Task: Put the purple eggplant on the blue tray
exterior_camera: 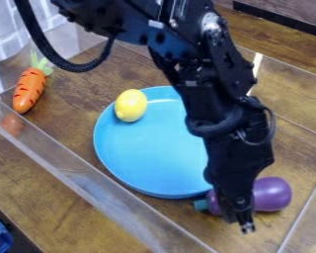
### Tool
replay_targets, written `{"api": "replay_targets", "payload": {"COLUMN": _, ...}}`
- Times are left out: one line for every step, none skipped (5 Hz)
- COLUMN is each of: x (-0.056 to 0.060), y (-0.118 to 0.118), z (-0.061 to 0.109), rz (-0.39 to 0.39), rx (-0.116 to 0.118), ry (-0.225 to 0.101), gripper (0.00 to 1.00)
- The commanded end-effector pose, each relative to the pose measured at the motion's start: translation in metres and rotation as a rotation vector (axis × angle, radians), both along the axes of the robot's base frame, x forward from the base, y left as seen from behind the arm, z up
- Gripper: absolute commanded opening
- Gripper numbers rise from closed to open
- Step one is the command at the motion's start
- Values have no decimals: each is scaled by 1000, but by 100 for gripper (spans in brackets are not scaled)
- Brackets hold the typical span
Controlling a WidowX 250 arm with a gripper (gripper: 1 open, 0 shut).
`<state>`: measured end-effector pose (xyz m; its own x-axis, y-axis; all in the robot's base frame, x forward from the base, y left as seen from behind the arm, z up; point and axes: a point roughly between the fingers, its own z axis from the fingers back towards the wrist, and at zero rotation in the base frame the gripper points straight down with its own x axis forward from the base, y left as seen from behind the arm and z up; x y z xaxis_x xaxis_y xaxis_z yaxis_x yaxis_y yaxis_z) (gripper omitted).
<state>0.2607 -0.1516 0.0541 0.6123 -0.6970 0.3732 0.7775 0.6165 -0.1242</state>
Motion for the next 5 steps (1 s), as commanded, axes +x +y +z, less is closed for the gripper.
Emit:
{"api": "replay_targets", "payload": {"x": 6, "y": -11, "z": 13, "rz": -30, "rx": -23, "ry": -57, "gripper": 0}}
{"api": "replay_targets", "payload": {"x": 6, "y": -14, "z": 12, "rz": -37, "rx": -25, "ry": -63, "gripper": 0}}
{"api": "replay_targets", "payload": {"x": 7, "y": -17, "z": 10, "rz": -43, "rx": -27, "ry": -70, "gripper": 0}}
{"api": "replay_targets", "payload": {"x": 10, "y": -11, "z": 18, "rz": -31, "rx": -21, "ry": -69, "gripper": 0}}
{"api": "replay_targets", "payload": {"x": 17, "y": -1, "z": 30, "rz": -4, "rx": -12, "ry": -77, "gripper": 0}}
